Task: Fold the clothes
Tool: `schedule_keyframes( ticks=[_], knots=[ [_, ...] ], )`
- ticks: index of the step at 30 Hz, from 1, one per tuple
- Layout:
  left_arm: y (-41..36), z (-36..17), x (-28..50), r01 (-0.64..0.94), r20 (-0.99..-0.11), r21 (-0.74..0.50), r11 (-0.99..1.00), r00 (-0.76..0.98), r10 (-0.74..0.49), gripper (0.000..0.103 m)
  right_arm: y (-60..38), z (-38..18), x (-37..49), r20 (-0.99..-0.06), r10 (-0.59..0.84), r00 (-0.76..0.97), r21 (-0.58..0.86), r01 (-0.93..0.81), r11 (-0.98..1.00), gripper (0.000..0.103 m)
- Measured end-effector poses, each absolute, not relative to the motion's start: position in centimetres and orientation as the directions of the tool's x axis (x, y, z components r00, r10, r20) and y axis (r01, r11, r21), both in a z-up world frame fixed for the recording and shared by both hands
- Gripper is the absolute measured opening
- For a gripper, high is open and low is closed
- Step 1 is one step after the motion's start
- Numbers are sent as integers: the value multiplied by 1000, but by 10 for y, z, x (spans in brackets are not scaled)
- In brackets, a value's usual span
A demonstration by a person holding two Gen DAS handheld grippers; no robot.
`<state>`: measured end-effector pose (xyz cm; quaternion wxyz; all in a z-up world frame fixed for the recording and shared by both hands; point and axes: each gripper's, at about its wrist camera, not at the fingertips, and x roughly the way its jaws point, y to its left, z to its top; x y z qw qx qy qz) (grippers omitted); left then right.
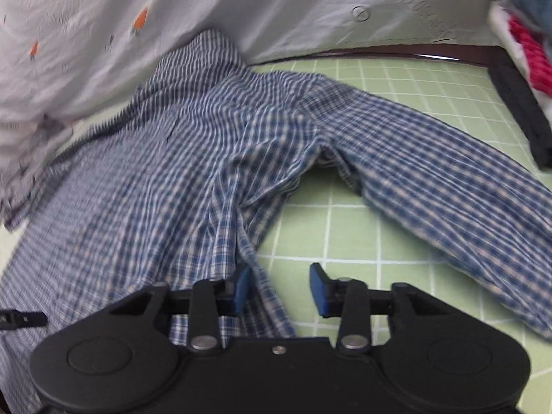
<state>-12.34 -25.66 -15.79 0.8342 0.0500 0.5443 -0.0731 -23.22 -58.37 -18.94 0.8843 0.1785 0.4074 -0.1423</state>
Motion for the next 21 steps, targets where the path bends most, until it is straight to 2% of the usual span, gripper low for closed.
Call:
schedule_keyframes(
  ticks=[1, 2, 3, 6, 12, 18, 20, 21],
  knots=[
    [-258, -158, -123, 176, -916, 10, 984, 397, -62, 103, -583, -189, -230, -772, -92, 629, 207, 385, 900, 26],
    [-259, -159, -123, 177, -915, 15, 984, 400, -58, 103, -583, -188, -230, -768, -69, 637, 225, 370, 901, 9],
    [-260, -158, -123, 176, -914, 16, 984, 402, -57, 103, -583, -187, -231, -761, -58, 646, 238, 362, 901, 0],
    [-261, -158, -122, 169, -913, 16, 985, 405, -55, 103, -586, -183, -240, -743, -84, 664, 243, 385, 891, 0],
    [-262, -158, -121, 177, -909, 16, 984, 412, -59, 103, -611, -190, -274, -764, -190, 617, 251, 555, 793, 0],
    [-260, -157, -123, 200, -906, 16, 980, 417, -70, 103, -603, -189, -285, -774, -231, 590, 220, 592, 775, 1],
    [-258, -157, -125, 208, -908, 17, 978, 413, -72, 103, -601, -190, -289, -779, -227, 585, 226, 599, 768, 3],
    [-256, -156, -126, 210, -909, 16, 978, 410, -73, 103, -599, -190, -291, -781, -224, 582, 229, 602, 765, 7]
  ],
)
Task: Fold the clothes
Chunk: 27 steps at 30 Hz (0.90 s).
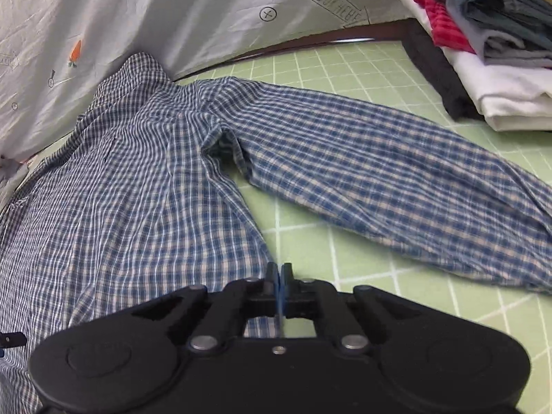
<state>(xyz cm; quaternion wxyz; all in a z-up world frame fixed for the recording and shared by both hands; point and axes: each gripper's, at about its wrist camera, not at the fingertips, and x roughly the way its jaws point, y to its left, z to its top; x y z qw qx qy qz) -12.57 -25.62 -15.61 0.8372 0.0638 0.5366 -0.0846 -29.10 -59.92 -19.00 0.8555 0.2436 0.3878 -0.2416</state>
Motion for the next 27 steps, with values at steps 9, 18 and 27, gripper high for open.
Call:
schedule_keyframes(
  ticks=[9, 18, 27],
  knots=[
    [-194, -128, -119, 121, -842, 62, 991, 539, -13, 103, -555, -185, -323, -780, -241, 578, 259, 648, 716, 36],
    [-108, -139, -85, 131, -855, 82, 988, 519, 2, 86, -505, -185, -345, -780, -315, 540, 241, 724, 646, 54],
    [-115, -141, -102, 410, -850, 91, 908, 506, -143, 3, -468, -183, -365, -758, -381, 529, 246, 773, 584, 2]
  ],
)
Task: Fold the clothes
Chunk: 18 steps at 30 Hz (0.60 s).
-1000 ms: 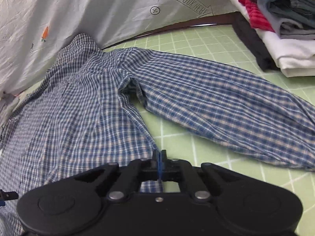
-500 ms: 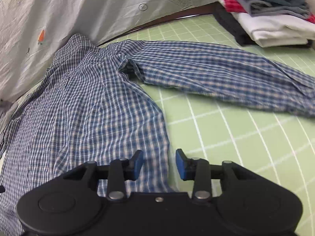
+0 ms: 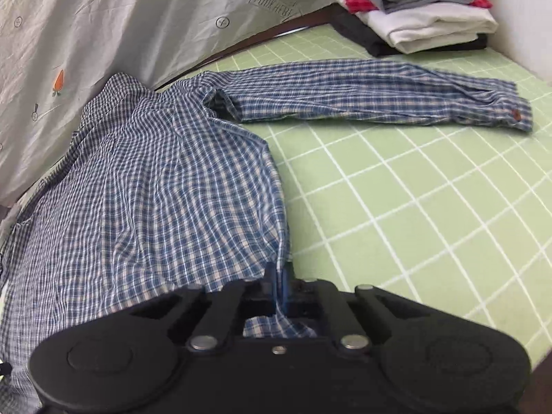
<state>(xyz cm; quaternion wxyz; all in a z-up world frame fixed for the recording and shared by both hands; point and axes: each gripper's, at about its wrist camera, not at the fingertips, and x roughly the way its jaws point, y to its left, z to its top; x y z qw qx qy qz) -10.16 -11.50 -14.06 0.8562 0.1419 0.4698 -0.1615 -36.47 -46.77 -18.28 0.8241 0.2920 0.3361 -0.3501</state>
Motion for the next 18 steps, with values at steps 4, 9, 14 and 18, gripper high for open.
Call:
schedule_keyframes(
  ticks=[4, 9, 14, 18],
  knots=[
    [-96, -135, -97, 365, -850, 42, 930, 502, -158, 4, -457, -179, -367, -775, -385, 501, 205, 776, 597, 2],
    [-92, -138, -97, 324, -857, 25, 946, 494, -147, 18, -459, -174, -358, -803, -400, 442, 100, 761, 640, 25],
    [-92, -119, -107, 216, -849, -41, 975, 507, -148, 46, -462, -160, -332, -769, -447, 458, 21, 716, 698, 73],
    [-94, -97, -117, 227, -851, 8, 974, 512, -113, 65, -446, -151, -299, -744, -426, 514, -5, 634, 773, 100]
  ],
)
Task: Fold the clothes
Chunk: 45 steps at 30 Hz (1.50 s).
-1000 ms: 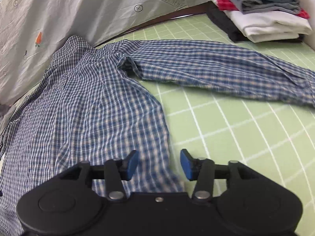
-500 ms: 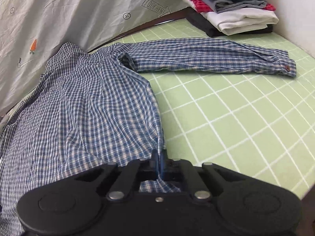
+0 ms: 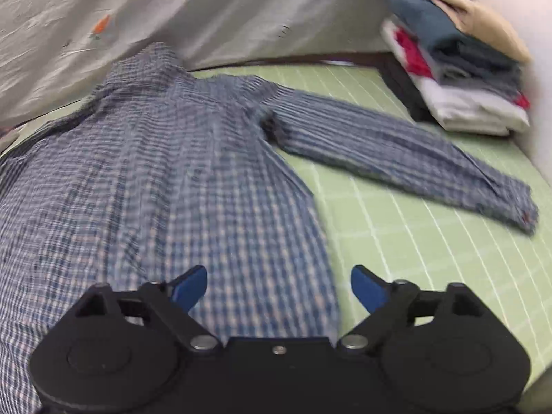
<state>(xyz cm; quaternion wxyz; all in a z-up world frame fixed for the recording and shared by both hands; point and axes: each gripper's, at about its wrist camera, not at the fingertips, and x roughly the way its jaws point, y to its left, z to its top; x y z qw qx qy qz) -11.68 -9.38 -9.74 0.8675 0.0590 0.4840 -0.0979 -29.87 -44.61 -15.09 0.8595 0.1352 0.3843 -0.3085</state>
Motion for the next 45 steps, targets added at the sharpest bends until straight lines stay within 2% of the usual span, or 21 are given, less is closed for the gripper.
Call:
schedule_keyframes(
  ticks=[1, 6, 13, 21, 25, 31, 38, 45],
  knots=[
    [-93, -94, -118, 224, -850, 21, 974, 517, -101, 74, -443, -150, -290, -741, -412, 531, 2, 615, 789, 102],
    [-82, -89, -116, 187, -846, 63, 980, 531, -47, 95, -423, -156, -241, -738, -327, 590, 44, 526, 850, 103],
    [-54, -102, -68, 105, -856, 11, 994, 514, -45, 95, -396, -165, -185, -765, -277, 581, 43, 476, 878, 103],
    [-44, -114, 41, 86, -848, -14, 996, 526, -57, 95, -367, -182, -103, -780, -259, 569, 38, 457, 888, 103],
    [-51, -123, 100, 138, -843, 24, 990, 535, -54, 96, -355, -182, -46, -768, -267, 582, -41, 371, 928, 103],
    [-59, -151, 173, 136, -851, 90, 987, 525, 5, 96, -361, -182, 36, -754, -259, 604, -71, 317, 946, 103],
    [-40, -162, 198, 88, -865, 16, 996, 501, -30, 103, -390, -189, 117, -754, -223, 618, -41, 294, 955, 103],
    [-33, -163, 201, 81, -857, 16, 997, 515, -28, 103, -433, -188, 203, -752, -238, 614, -25, 334, 942, 103]
  ],
)
